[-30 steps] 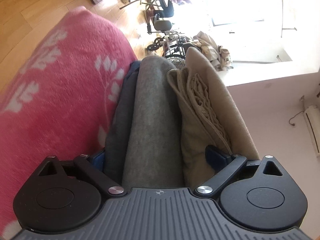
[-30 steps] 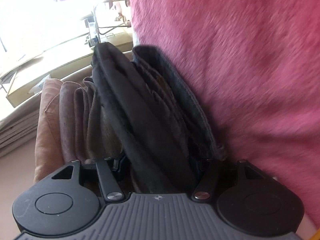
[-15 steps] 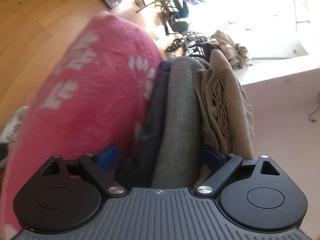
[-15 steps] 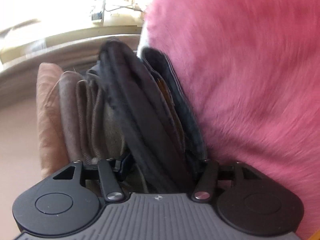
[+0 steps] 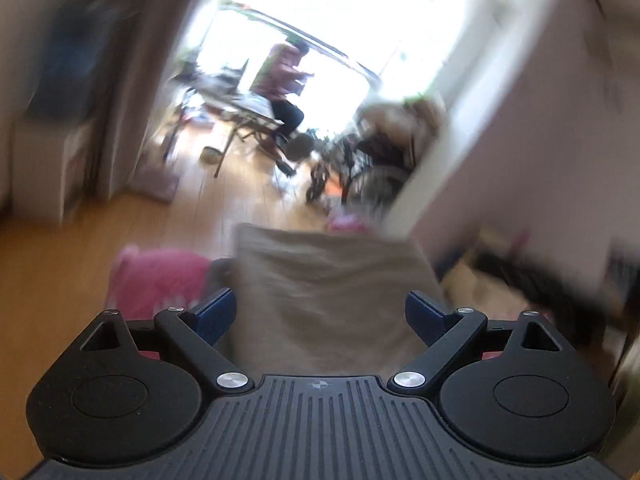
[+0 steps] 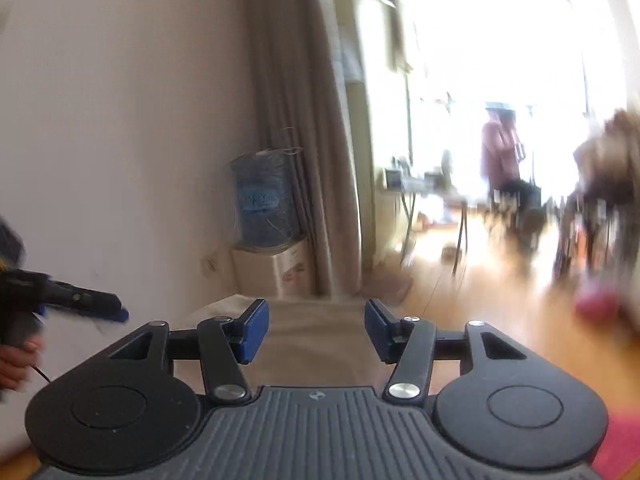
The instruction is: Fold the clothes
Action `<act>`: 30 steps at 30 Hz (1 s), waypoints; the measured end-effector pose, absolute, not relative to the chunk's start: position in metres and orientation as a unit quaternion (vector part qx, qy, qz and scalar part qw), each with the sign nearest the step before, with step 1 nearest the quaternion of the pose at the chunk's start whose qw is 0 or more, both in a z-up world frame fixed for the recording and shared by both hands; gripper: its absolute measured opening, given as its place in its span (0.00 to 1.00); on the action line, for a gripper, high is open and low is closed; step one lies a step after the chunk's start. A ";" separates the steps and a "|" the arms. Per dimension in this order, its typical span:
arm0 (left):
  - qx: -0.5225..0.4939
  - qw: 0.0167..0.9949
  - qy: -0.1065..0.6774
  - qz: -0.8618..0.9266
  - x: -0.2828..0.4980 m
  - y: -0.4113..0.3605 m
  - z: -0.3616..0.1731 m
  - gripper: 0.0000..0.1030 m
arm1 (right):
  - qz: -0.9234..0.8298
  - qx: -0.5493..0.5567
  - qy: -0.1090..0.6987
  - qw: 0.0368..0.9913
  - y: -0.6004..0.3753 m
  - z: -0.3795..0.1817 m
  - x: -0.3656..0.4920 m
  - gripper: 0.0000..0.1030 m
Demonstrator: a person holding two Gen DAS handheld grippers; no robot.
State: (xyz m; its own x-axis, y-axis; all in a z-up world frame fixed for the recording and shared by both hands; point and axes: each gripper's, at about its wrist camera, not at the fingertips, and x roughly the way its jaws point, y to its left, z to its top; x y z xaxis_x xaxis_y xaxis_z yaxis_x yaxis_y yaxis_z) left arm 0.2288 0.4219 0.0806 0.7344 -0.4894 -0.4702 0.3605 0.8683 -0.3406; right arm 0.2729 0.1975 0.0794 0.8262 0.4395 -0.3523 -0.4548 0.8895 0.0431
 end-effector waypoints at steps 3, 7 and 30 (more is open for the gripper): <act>0.034 0.918 0.313 -0.242 0.229 0.371 0.055 0.93 | 0.201 -0.055 0.211 0.955 0.219 0.048 0.295 0.46; 0.042 0.912 0.328 -0.244 0.226 0.373 0.017 0.94 | 0.158 0.024 0.305 0.939 0.189 -0.020 0.325 0.46; 0.040 0.922 0.308 -0.231 0.205 0.393 0.058 0.98 | 0.303 -0.081 0.198 0.929 0.197 0.051 0.223 0.46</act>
